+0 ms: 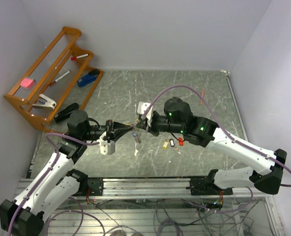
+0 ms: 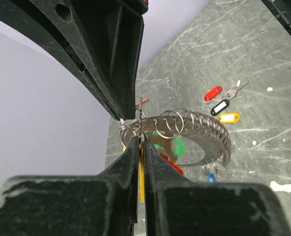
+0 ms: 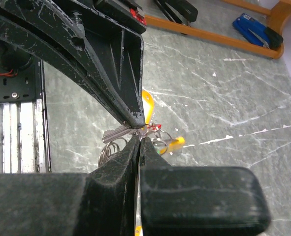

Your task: Put the keys on the keyring

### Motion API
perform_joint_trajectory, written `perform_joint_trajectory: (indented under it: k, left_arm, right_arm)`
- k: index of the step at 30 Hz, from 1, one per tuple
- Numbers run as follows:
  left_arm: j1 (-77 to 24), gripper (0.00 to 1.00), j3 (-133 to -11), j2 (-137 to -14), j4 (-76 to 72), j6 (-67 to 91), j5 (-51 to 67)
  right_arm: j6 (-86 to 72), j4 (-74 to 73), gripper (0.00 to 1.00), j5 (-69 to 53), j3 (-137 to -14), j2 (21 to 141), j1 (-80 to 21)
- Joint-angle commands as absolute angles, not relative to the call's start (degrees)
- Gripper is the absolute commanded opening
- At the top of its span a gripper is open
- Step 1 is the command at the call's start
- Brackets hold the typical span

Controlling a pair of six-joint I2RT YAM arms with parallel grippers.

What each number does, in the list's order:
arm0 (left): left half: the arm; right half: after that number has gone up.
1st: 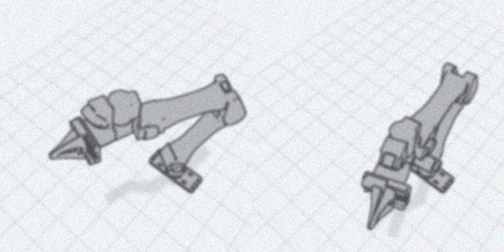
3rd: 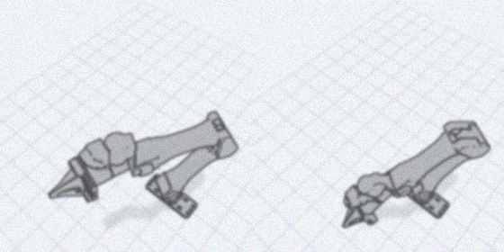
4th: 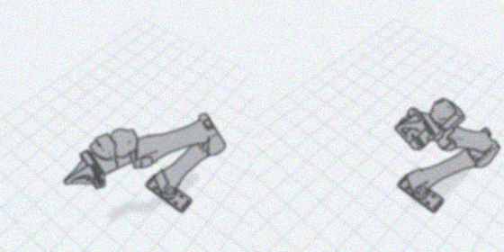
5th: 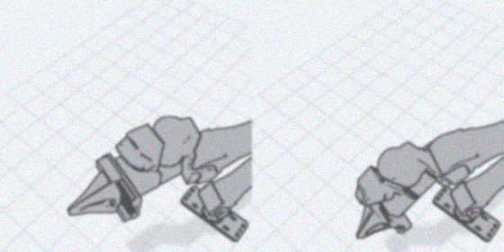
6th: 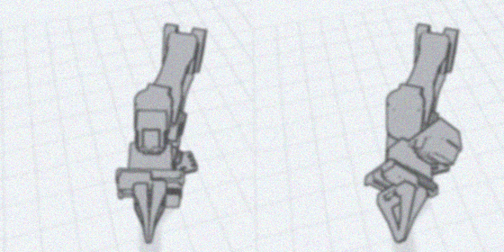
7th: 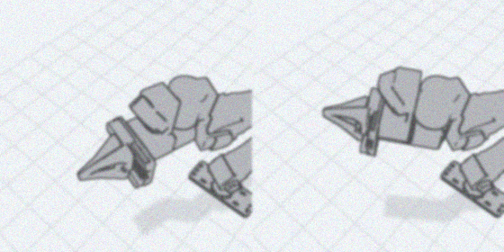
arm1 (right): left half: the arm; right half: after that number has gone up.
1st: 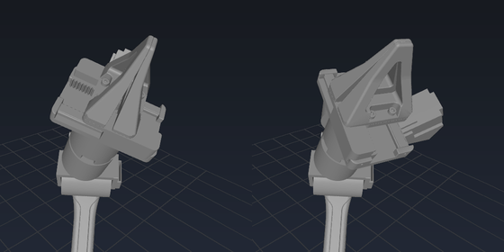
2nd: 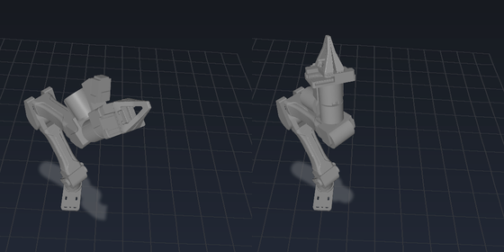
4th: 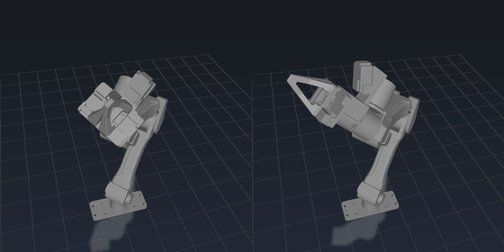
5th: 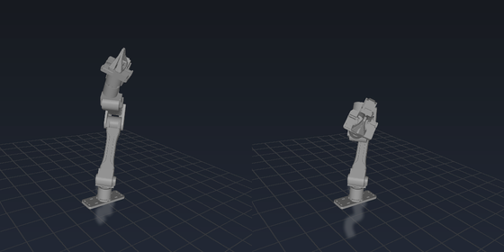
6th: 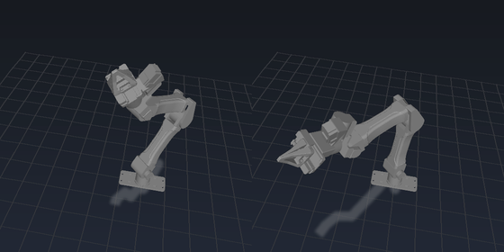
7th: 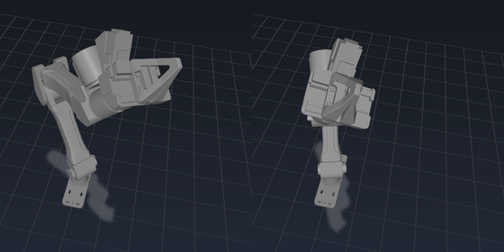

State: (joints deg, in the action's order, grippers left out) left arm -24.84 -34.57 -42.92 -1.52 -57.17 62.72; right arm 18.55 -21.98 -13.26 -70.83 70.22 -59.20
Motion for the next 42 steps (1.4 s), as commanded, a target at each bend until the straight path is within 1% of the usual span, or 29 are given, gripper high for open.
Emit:
perform_joint_trajectory:
  k: [1,10,15,16,18,20,23,25,27,32,35,38,40,42]
  left_arm:
    - [-24.9,0.07,-35.8,-43.3,-3.9,-54.5,63.6]
    - [-24.9,0.07,-34.6,-43.7,-11.2,-47.3,62.5]
    - [-24.9,0.10,-34.4,-43.4,-13.7,-43.7,62.4]
    - [-24.9,0.11,-34.6,-43.4,-13.8,-43.3,62.5]
    - [-24.9,0.19,-34.9,-43.4,-13.6,-42.9,62.9]
    - [-24.9,0.28,-35.1,-43.5,-14.2,-42.0,62.7]
    - [-24.9,0.38,-35.4,-43.5,-14.5,-40.3,61.8]
    - [-24.9,0.46,-35.8,-43.1,-13.6,-40.1,61.2]
    - [-24.9,0.51,-36.4,-42.7,-11.9,-40.2,59.5]
    - [-24.9,0.50,-37.3,-41.5,-10.6,-37.1,52.6]
    - [-24.8,0.50,-36.9,-41.1,-13.4,-32.7,48.4]
    - [-24.8,0.50,-36.5,-41.3,-15.4,-30.2,47.1]
    - [-24.8,0.48,-36.4,-41.9,-16.5,-28.7,46.8]
    - [-24.8,0.44,-36.8,-42.5,-16.6,-28.7,47.7]
  right_arm:
    - [15.5,-14.6,0.00,-12.5,-69.7,68.7,-58.8]
    - [12.3,-10.1,0.00,-11.8,-67.6,68.5,-58.8]
    - [9.9,-6.2,0.00,-10.9,-65.4,68.1,-58.9]
    - [9.4,-5.1,0.00,-10.8,-64.7,67.7,-58.8]
    - [8.7,-3.7,0.00,-10.5,-64.0,67.6,-58.8]
    - [8.3,-2.9,0.00,-9.9,-63.5,67.5,-58.8]
    - [7.9,-1.0,0.00,-9.1,-62.5,67.1,-58.8]
    - [7.8,0.3,0.00,-8.6,-61.6,66.9,-58.8]
    - [7.7,1.4,0.00,-8.2,-61.0,66.8,-58.8]
    - [8.2,2.5,0.00,-7.5,-60.5,66.1,-58.8]
    - [8.5,2.7,0.00,-6.9,-60.3,65.4,-58.8]
    - [8.6,2.5,0.00,-7.0,-60.4,65.2,-58.9]
    - [8.5,2.8,0.00,-7.4,-60.3,65.1,-58.8]
    - [8.7,2.8,0.00,-7.3,-60.3,64.9,-58.8]
